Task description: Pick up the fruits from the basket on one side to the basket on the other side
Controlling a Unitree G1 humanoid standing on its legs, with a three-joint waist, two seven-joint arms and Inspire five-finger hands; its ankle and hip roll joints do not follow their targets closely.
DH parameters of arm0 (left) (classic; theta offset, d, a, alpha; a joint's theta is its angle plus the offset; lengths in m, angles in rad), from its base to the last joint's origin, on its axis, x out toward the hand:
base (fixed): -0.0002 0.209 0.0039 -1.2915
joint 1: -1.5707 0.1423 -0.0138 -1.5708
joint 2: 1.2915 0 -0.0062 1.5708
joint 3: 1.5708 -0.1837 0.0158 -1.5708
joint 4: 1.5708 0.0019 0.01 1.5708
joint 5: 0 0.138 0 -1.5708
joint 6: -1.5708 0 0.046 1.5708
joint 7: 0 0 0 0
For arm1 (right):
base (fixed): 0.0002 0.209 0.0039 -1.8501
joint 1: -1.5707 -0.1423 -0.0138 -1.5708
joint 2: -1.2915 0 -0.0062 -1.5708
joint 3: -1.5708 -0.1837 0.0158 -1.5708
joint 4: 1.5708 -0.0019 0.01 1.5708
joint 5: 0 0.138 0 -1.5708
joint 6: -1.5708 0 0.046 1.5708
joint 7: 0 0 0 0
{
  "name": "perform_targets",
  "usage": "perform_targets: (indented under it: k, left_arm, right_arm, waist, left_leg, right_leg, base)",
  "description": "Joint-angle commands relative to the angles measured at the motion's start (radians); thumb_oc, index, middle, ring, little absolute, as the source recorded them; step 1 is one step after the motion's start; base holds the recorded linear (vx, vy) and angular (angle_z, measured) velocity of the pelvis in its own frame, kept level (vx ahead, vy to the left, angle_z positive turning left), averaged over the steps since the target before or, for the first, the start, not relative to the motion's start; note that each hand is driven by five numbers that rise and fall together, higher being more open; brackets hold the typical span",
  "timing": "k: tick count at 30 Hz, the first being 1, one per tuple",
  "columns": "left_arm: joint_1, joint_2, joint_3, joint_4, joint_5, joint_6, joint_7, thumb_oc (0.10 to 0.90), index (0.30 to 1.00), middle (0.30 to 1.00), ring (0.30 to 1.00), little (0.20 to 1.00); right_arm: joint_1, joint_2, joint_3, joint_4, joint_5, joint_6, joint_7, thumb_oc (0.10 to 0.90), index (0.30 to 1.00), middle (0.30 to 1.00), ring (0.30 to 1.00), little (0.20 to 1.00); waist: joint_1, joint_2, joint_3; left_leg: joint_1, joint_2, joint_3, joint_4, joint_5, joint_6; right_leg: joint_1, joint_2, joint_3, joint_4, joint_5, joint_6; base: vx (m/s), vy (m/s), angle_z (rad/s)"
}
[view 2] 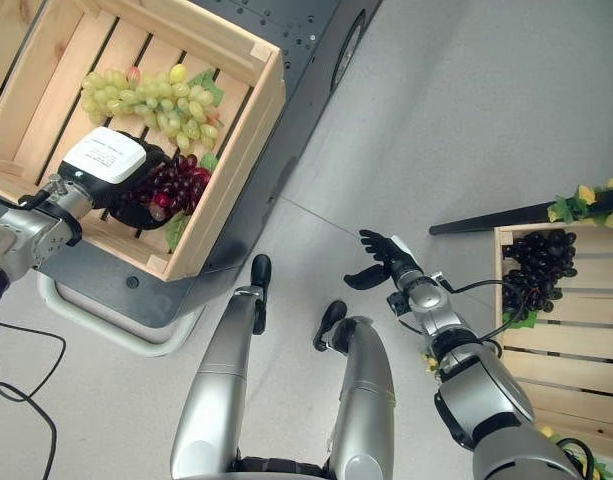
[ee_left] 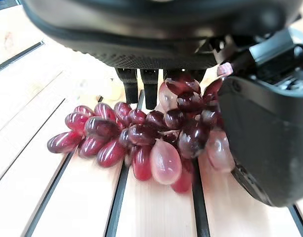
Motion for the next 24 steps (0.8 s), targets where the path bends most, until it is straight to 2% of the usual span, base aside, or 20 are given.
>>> perform_targets:
  k: [1, 4, 9, 14, 15, 16, 18, 19, 21, 22, 23, 24]
  left_arm:
    - [-0.059, -0.15, -0.086, 0.141, 0.106, -0.01, -0.039, 0.4, 0.3, 0.3, 0.3, 0.3]
    - [-0.058, -0.143, -0.09, 0.14, 0.102, -0.015, -0.046, 0.4, 0.3, 0.3, 0.3, 0.3]
    - [-0.039, -0.118, -0.079, 0.139, 0.077, -0.023, -0.048, 0.4, 0.3, 0.3, 0.3, 0.3]
    - [0.002, -0.089, -0.034, 0.122, -0.05, 0.003, -0.046, 0.4, 0.3, 0.3, 0.3, 0.3]
    - [0.017, -0.072, -0.006, 0.098, -0.145, 0.019, -0.037, 0.4, 0.3, 0.3, 0.3, 0.3]
    - [0.017, -0.07, -0.001, 0.095, -0.151, 0.019, -0.037, 0.4, 0.3, 0.3, 0.3, 0.3]
    - [0.043, -0.041, 0.074, 0.048, -0.304, 0.028, -0.004, 0.4, 0.3, 0.3, 0.3, 0.3]
    - [0.045, -0.038, 0.08, 0.045, -0.337, 0.017, 0.011, 0.4, 0.3, 0.3, 0.3, 0.3]
    - [0.101, -0.03, 0.206, 0.014, -0.442, -0.02, 0.028, 0.4, 0.3, 0.3, 0.3, 0.3]
    - [0.118, -0.03, 0.236, 0.007, -0.467, -0.029, 0.025, 0.4, 0.3, 0.3, 0.3, 0.3]
    - [0.174, -0.033, 0.327, -0.004, -0.515, -0.07, 0.009, 0.4, 0.3, 0.3, 0.3, 0.3]
    - [0.199, -0.037, 0.359, -0.01, -0.565, -0.091, 0.006, 0.4, 0.3, 0.3, 0.3, 0.3]
  right_arm:
    - [-0.033, -0.031, -0.033, -0.023, 0.06, -0.063, 0.014, 0.8, 0.9, 0.9, 0.9, 0.9]
    - [-0.029, -0.033, -0.035, -0.02, 0.056, -0.064, 0.014, 0.8, 0.9, 0.9, 0.9, 0.9]
    - [-0.025, -0.043, -0.038, -0.011, 0.047, -0.045, 0.018, 0.8, 0.9, 0.9, 0.9, 0.9]
    - [0.003, -0.06, -0.046, -0.011, 0.033, -0.045, 0.037, 0.8, 0.9, 0.9, 0.9, 0.9]
    - [0.018, -0.066, -0.053, -0.02, 0.037, -0.049, 0.041, 0.8, 0.9, 0.9, 0.9, 0.9]
    - [0.019, -0.067, -0.054, -0.021, 0.036, -0.049, 0.041, 0.8, 0.9, 0.9, 0.9, 0.9]
    - [0.051, -0.071, -0.069, -0.044, 0.032, -0.054, 0.038, 0.8, 0.9, 0.9, 0.9, 0.9]
    - [0.053, -0.071, -0.07, -0.045, 0.032, -0.055, 0.037, 0.8, 0.9, 0.9, 0.9, 0.9]
    - [0.103, -0.059, -0.088, -0.074, 0.016, -0.058, 0.013, 0.8, 0.9, 0.9, 0.9, 0.9]
    - [0.113, -0.056, -0.092, -0.078, 0.012, -0.058, 0.007, 0.8, 0.9, 0.9, 0.9, 0.9]
    - [0.143, -0.048, -0.107, -0.089, 0.003, -0.054, -0.001, 0.8, 0.9, 0.9, 0.9, 0.9]
    - [0.154, -0.044, -0.114, -0.094, 0.003, -0.054, -0.002, 0.8, 0.9, 0.9, 0.9, 0.9]
  waist:
    - [-0.077, -0.03, -0.01]
    - [-0.08, -0.024, -0.01]
    - [-0.086, 0.001, -0.01]
    - [-0.087, 0.032, -0.01]
    - [-0.085, 0.043, -0.01]
    - [-0.085, 0.044, -0.01]
    - [-0.081, 0.057, -0.01]
    - [-0.081, 0.058, -0.01]
    - [-0.075, 0.062, -0.01]
    - [-0.074, 0.063, -0.01]
    - [-0.069, 0.064, -0.02]
    - [-0.067, 0.065, -0.026]
  left_leg:
    - [0.138, -0.004, 0.089, 0.001, -0.168, 0.044]
    - [0.164, -0.003, 0.096, -0.004, -0.172, 0.044]
    - [0.245, -0.012, 0.109, -0.035, -0.168, 0.04]
    - [0.348, -0.023, 0.113, -0.086, -0.159, 0.039]
    - [0.381, -0.03, 0.112, -0.097, -0.16, 0.039]
    - [0.381, -0.031, 0.112, -0.097, -0.158, 0.039]
    - [0.421, -0.043, 0.106, -0.102, -0.163, 0.04]
    - [0.424, -0.044, 0.106, -0.103, -0.163, 0.04]
    - [0.467, -0.05, 0.101, -0.111, -0.168, 0.042]
    - [0.476, -0.052, 0.099, -0.113, -0.169, 0.042]
    - [0.503, -0.057, 0.093, -0.123, -0.17, 0.043]
    - [0.514, -0.061, 0.089, -0.128, -0.171, 0.043]
  right_leg:
    - [0.059, 0.012, -0.01, -0.11, 0.138, -0.007]
    - [0.079, 0.01, -0.002, -0.115, 0.139, -0.003]
    - [0.145, 0.005, 0.015, -0.149, 0.144, 0.005]
    - [0.224, -0.003, 0.035, -0.183, 0.149, 0.013]
    - [0.255, -0.008, 0.036, -0.192, 0.147, 0.016]
    - [0.256, -0.008, 0.036, -0.193, 0.148, 0.016]
    - [0.298, -0.012, 0.034, -0.201, 0.146, 0.018]
    - [0.301, -0.012, 0.034, -0.202, 0.145, 0.018]
    - [0.345, -0.016, 0.025, -0.208, 0.138, 0.017]
    - [0.354, -0.017, 0.023, -0.21, 0.137, 0.017]
    - [0.38, -0.019, 0.019, -0.219, 0.135, 0.016]
    - [0.391, -0.019, 0.019, -0.225, 0.135, 0.016]
  base:
    - [-0.01, 0.016, -0.07]
    - [-0.01, 0.014, -0.16]
    - [-0.01, 0.022, -0.14]
    - [0.02, 0.015, -0.12]
    - [0.03, -0.019, -0.19]
    - [0.04, -0.033, -0.2]
    - [0.04, -0.052, -0.05]
    - [0.04, -0.069, 0.03]
    - [0.04, -0.076, 0.05]
    - [0.07, -0.087, 0.06]
    - [0.07, -0.081, 0.01]
    - [0.1, -0.093, -0.03]
